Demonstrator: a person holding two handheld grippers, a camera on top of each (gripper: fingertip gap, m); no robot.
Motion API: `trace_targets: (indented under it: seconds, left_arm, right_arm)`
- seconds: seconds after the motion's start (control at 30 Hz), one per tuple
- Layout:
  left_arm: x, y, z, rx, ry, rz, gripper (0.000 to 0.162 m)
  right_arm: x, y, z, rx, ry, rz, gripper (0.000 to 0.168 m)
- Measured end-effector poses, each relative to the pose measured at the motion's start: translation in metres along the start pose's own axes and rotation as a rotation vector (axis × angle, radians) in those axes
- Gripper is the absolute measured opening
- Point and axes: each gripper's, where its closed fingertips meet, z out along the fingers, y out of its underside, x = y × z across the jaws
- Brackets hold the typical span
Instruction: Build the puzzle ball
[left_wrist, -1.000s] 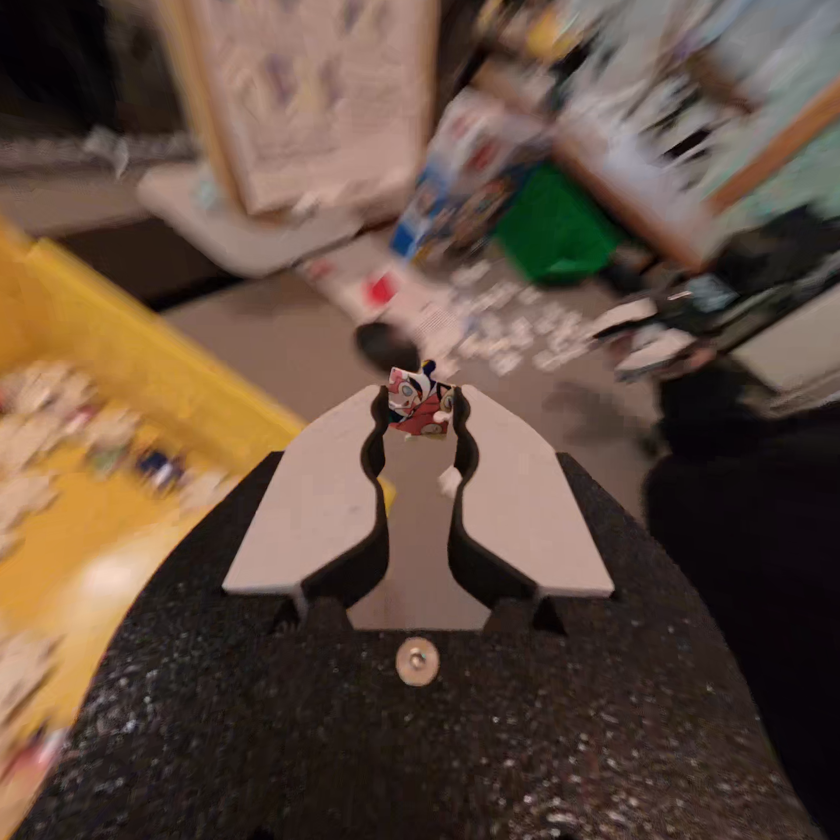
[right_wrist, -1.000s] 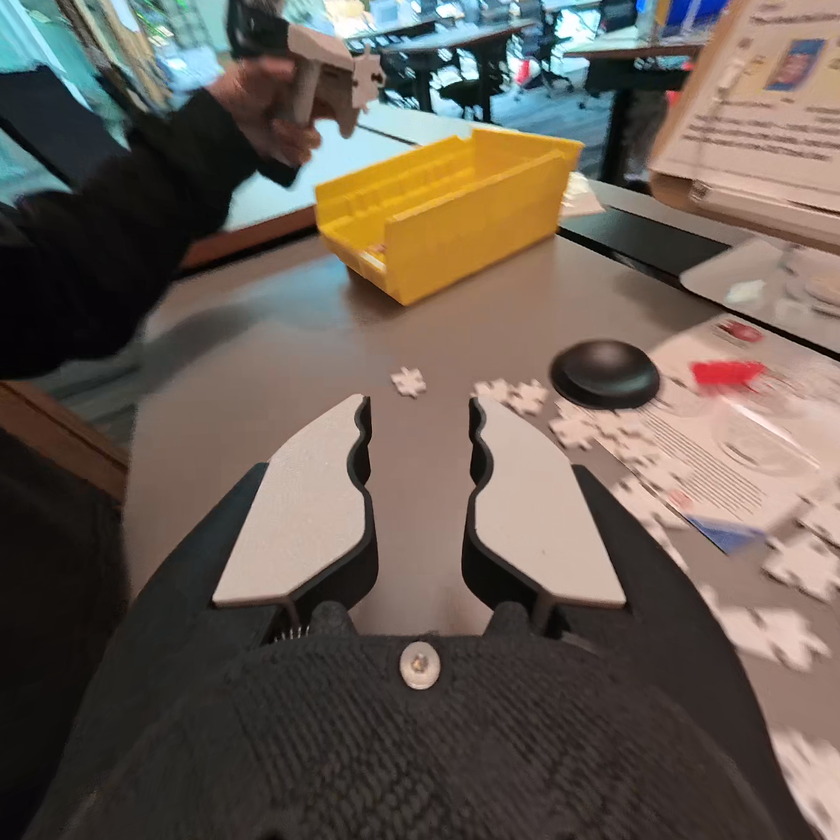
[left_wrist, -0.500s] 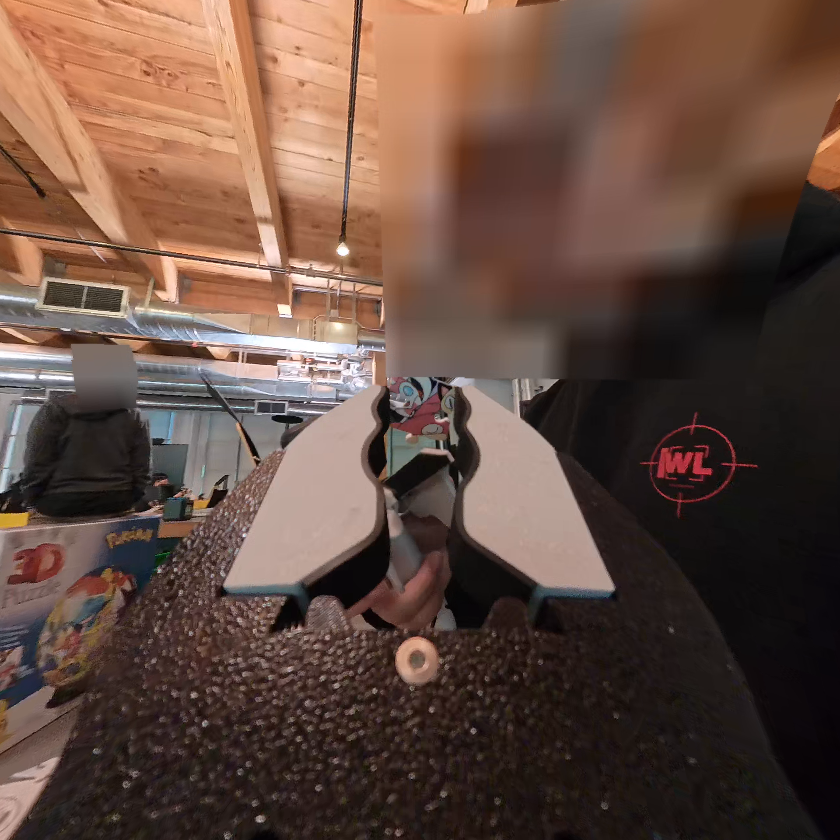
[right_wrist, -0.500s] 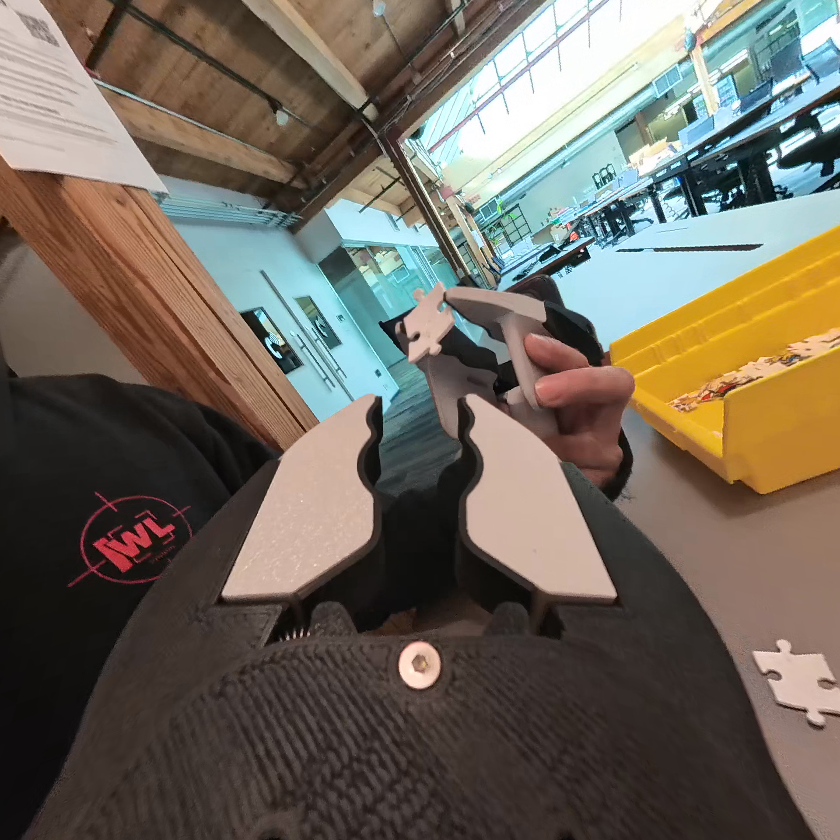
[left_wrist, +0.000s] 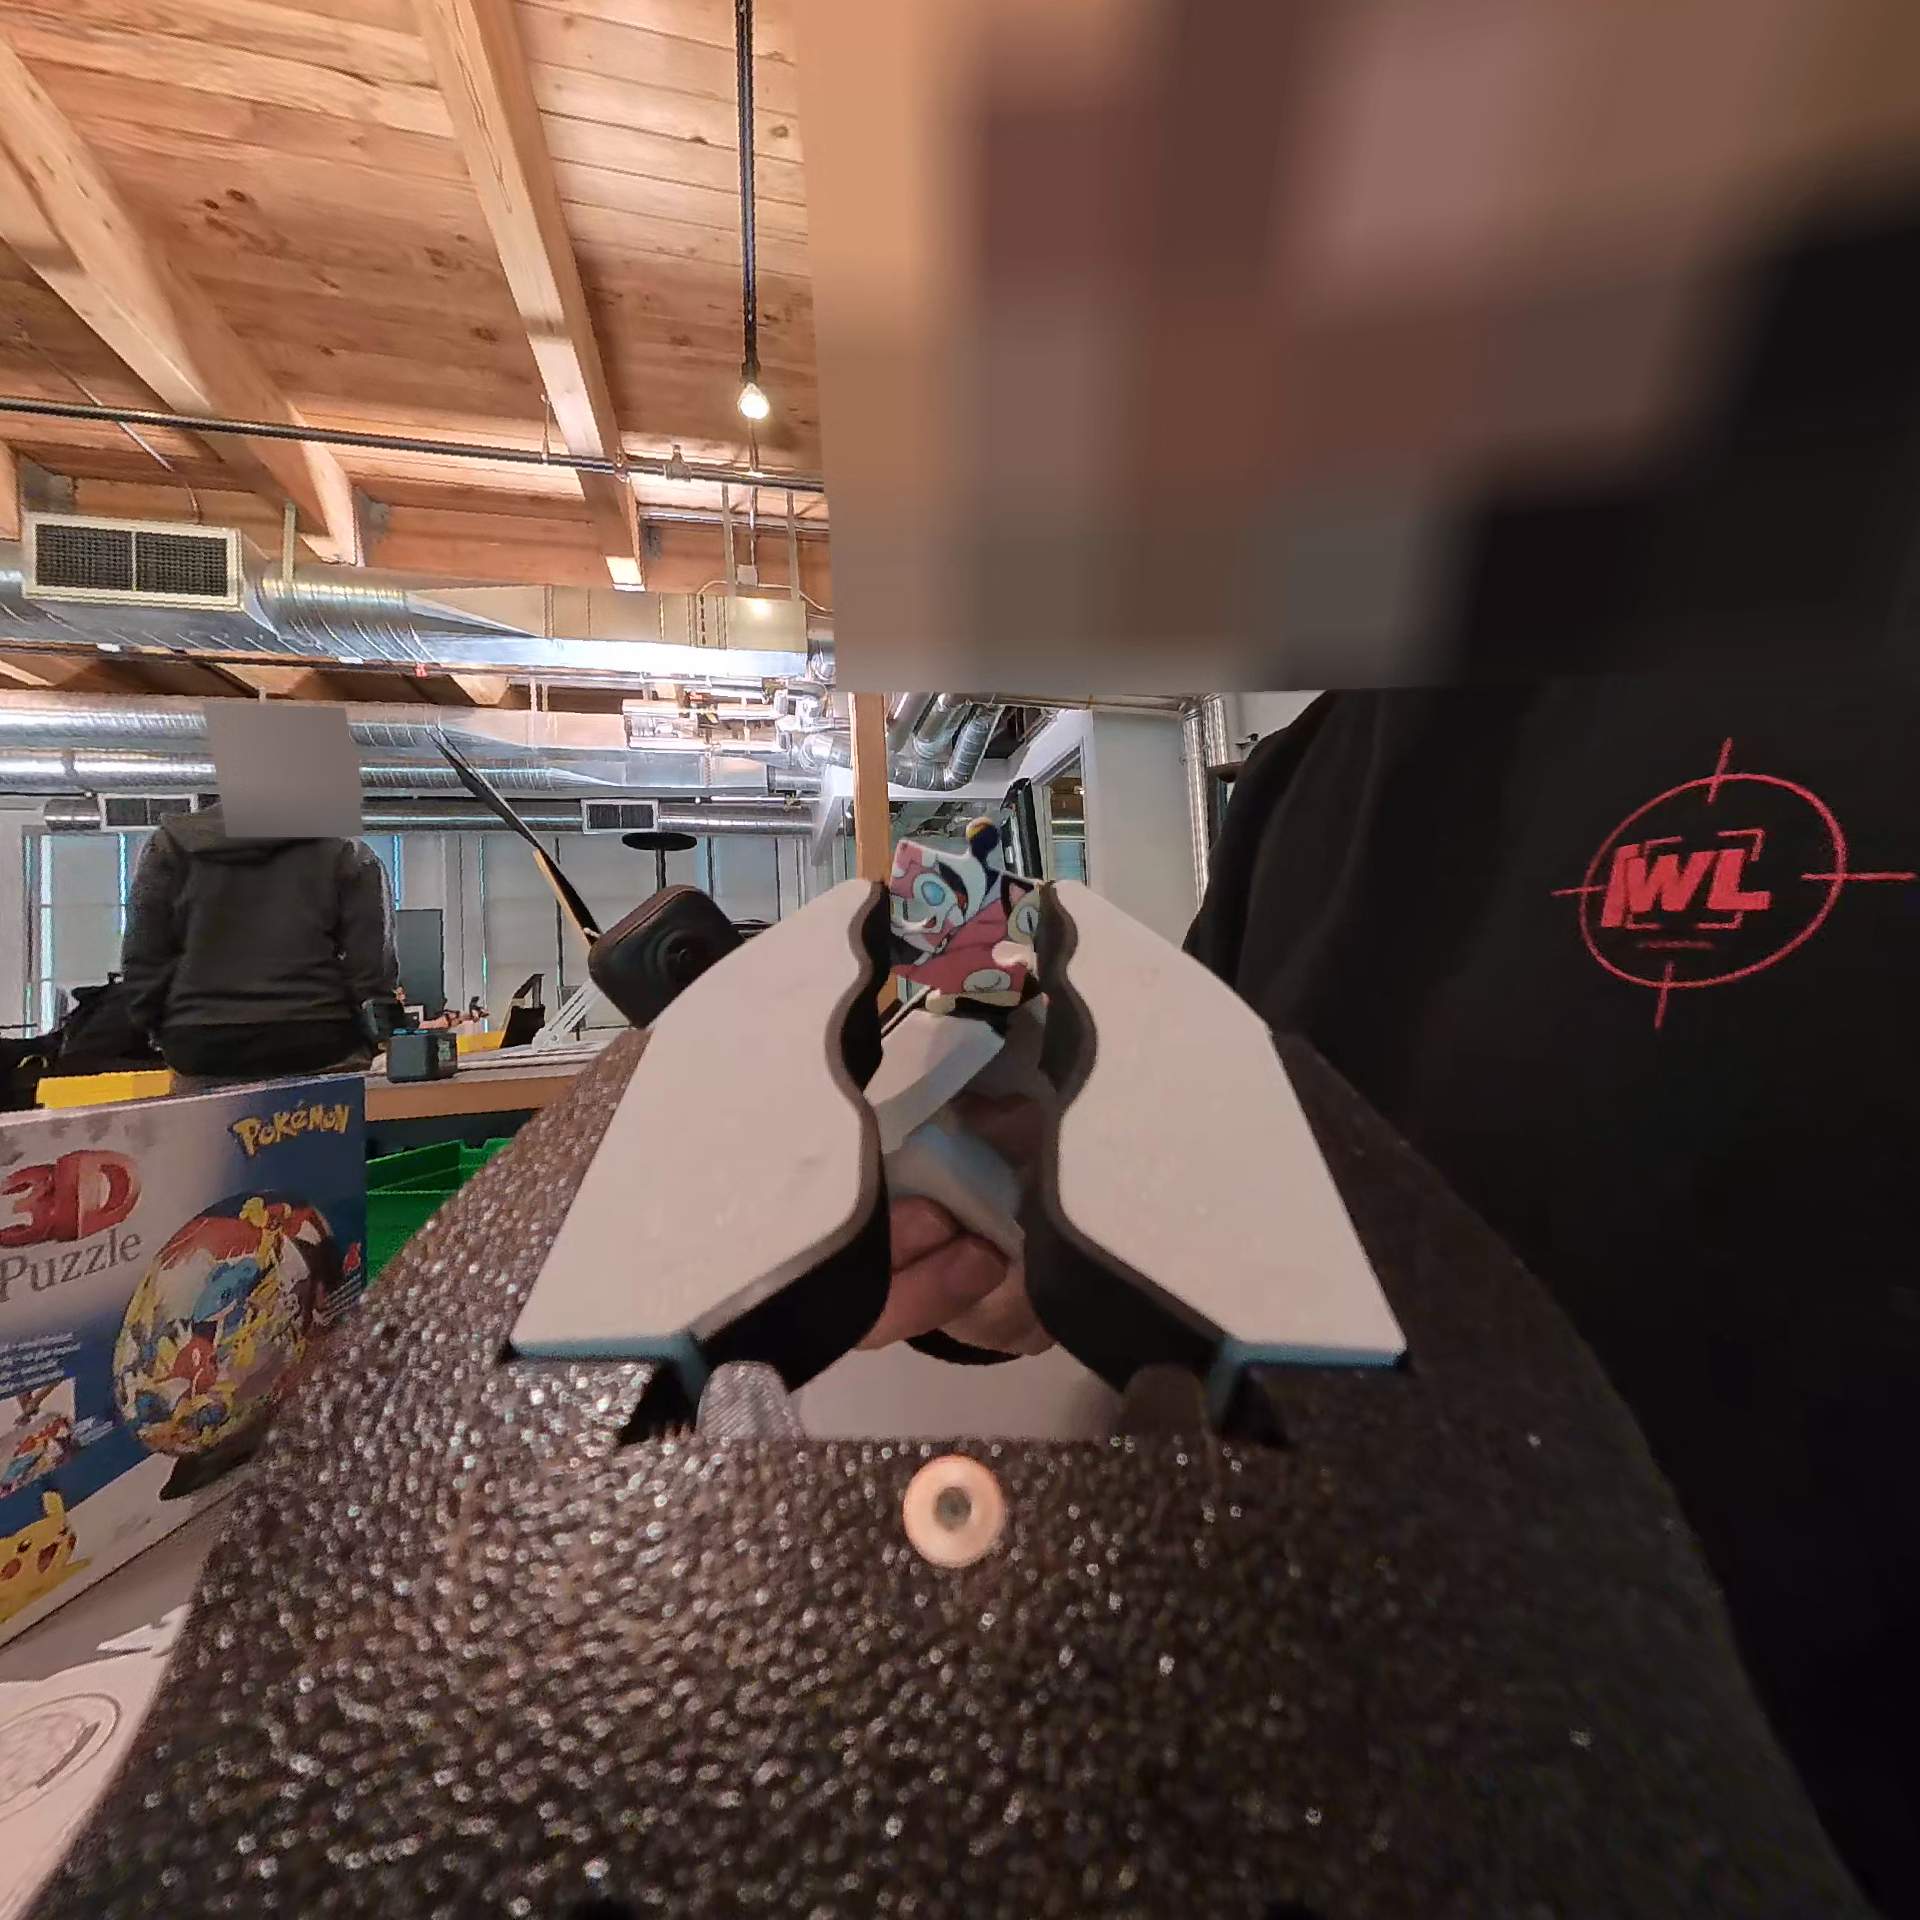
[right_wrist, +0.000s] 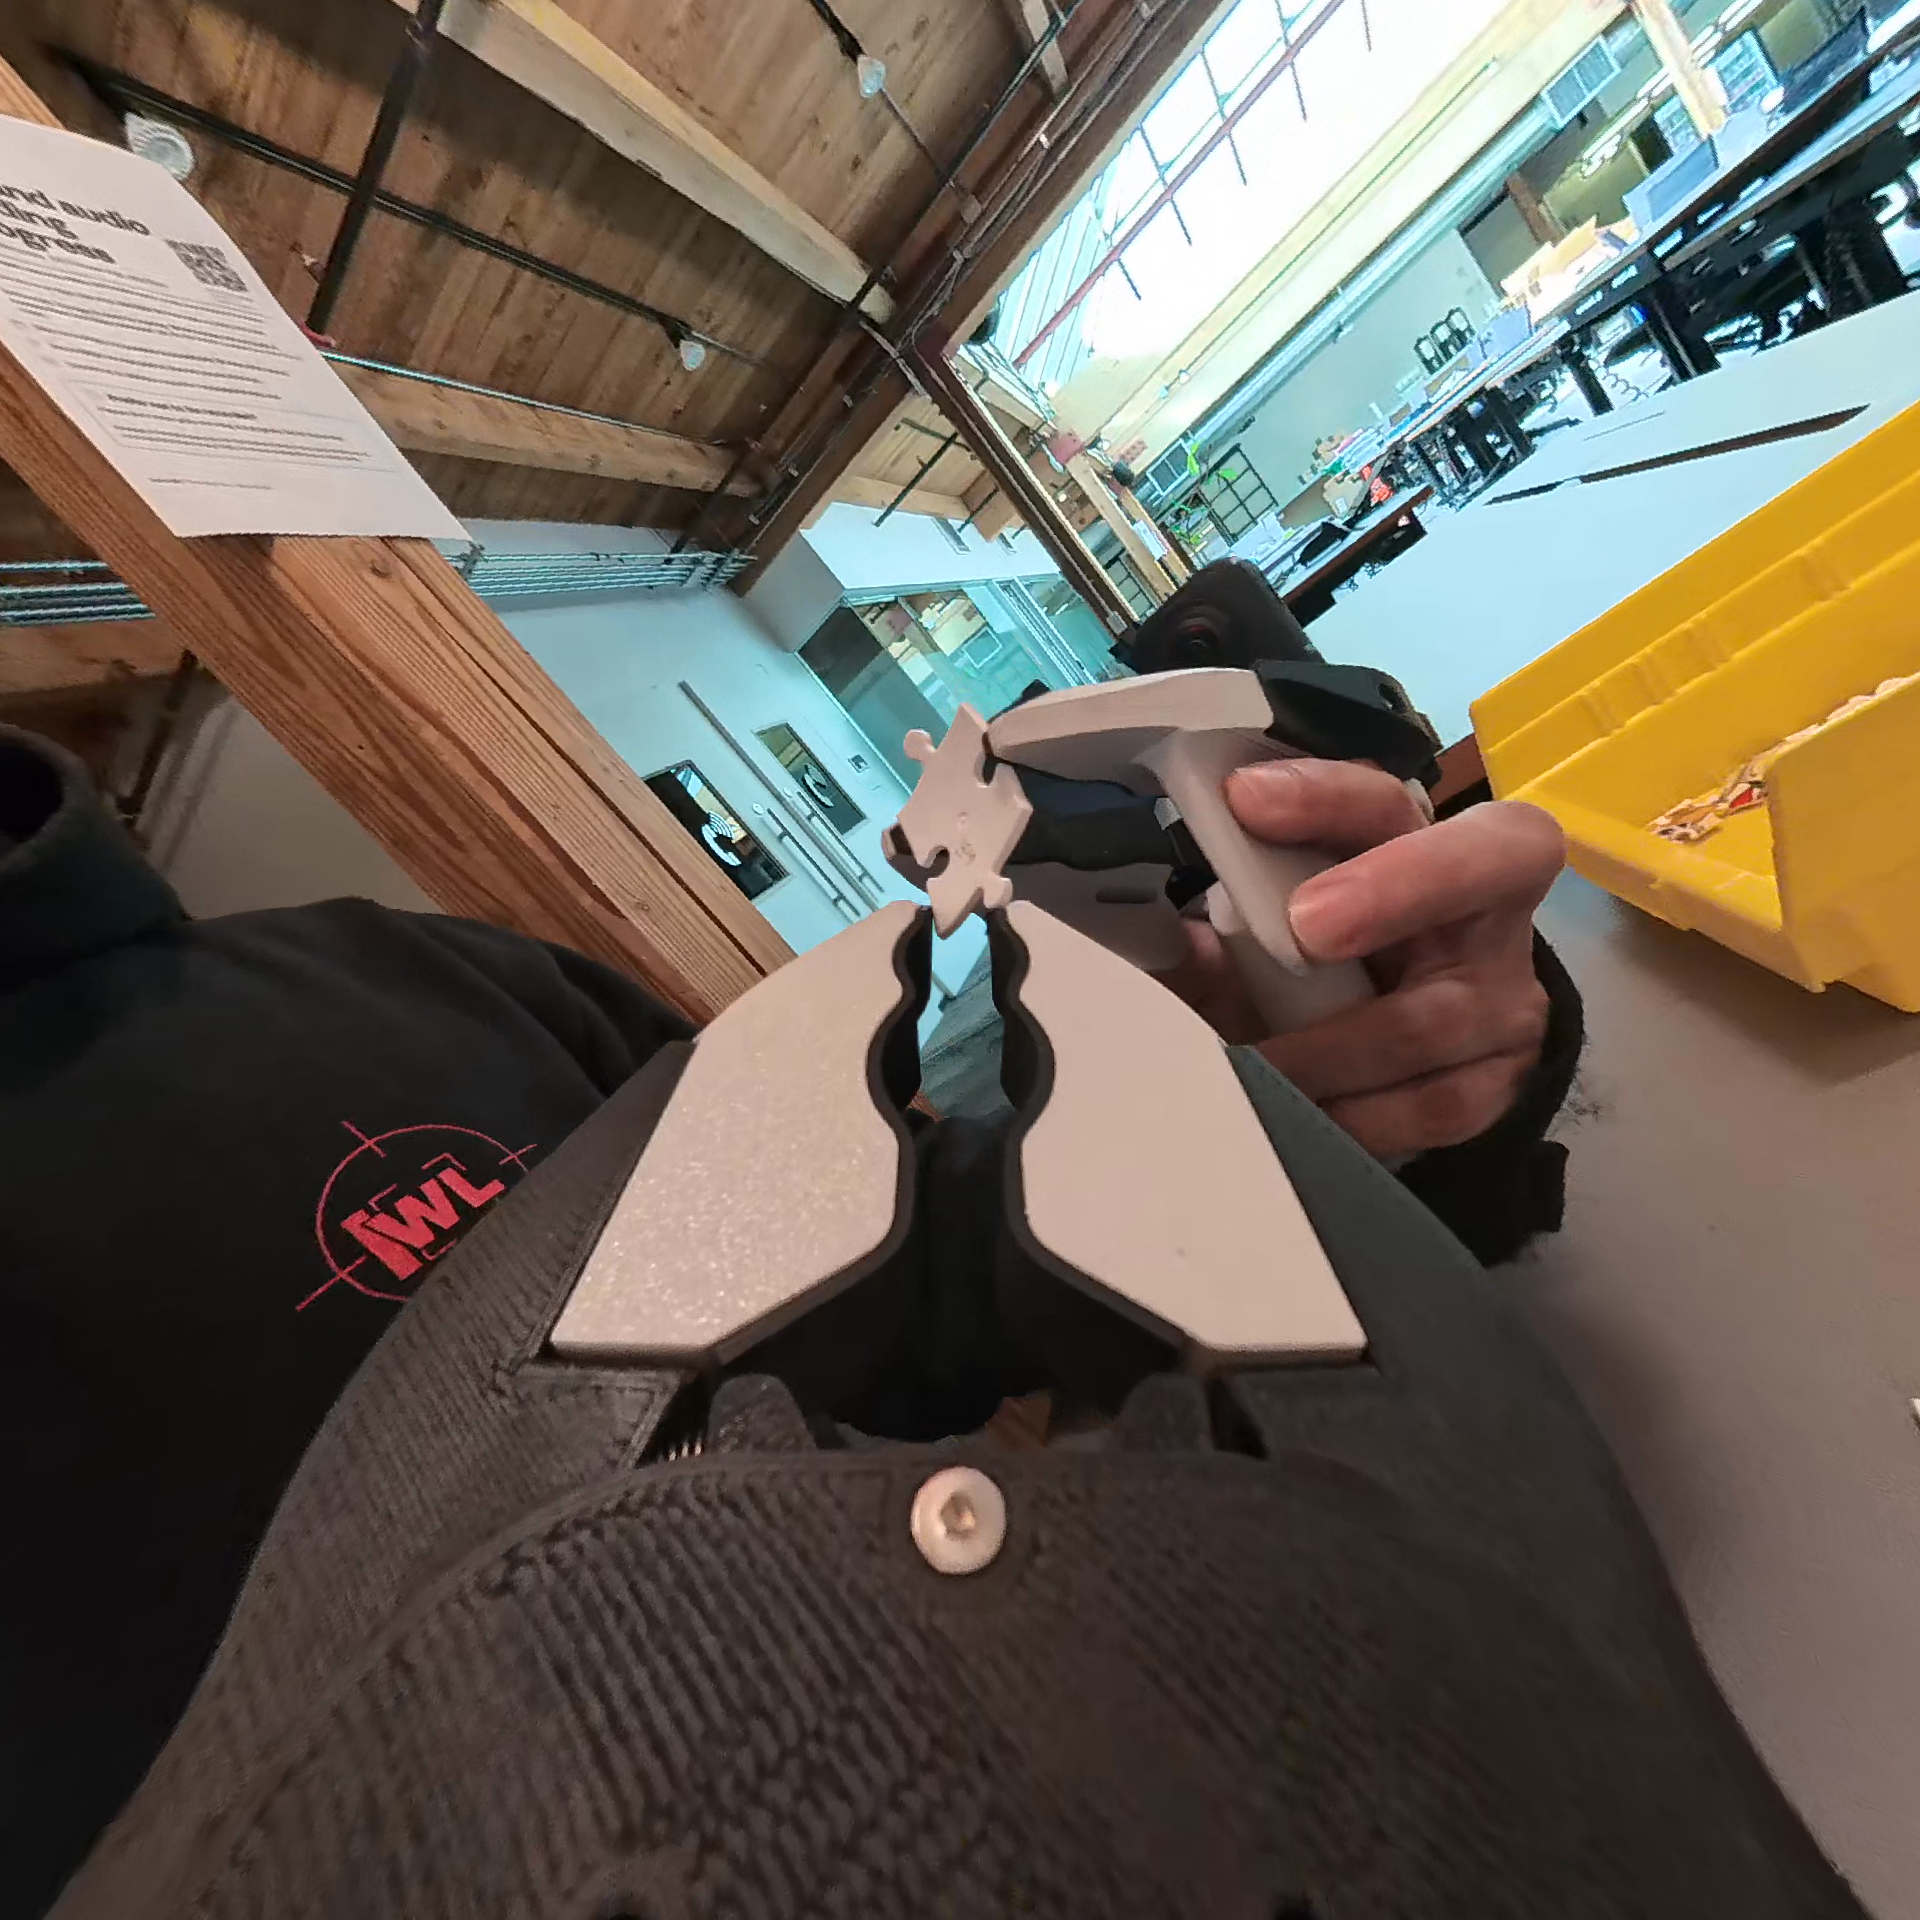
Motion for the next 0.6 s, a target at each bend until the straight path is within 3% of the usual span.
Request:
trace_targets:
  seconds: [0.13,0.3,0.4,0.5,0.6]
  left_arm:
    - [-0.002,0.010,0.002,-0.061,-0.016,-0.003,0.026]
    - [0.006,0.031,0.015,-0.135,0.058,-0.086,0.026]
    - [0.009,0.046,0.027,-0.160,0.106,-0.135,0.026]
    - [0.008,0.059,0.037,-0.168,0.135,-0.181,0.026]
    - [0.006,0.069,0.043,-0.179,0.145,-0.224,0.026]
  right_arm:
    - [0.008,0.000,-0.014,0.033,0.058,0.019,0.027]
    - [0.005,-0.003,-0.037,0.065,0.069,-0.008,0.028]
    - [0.001,0.000,-0.051,0.032,0.091,-0.060,0.022]
    - [-0.009,0.003,-0.063,0.026,0.072,-0.089,0.005]
    - [-0.009,0.007,-0.076,0.033,0.110,-0.109,0.004]
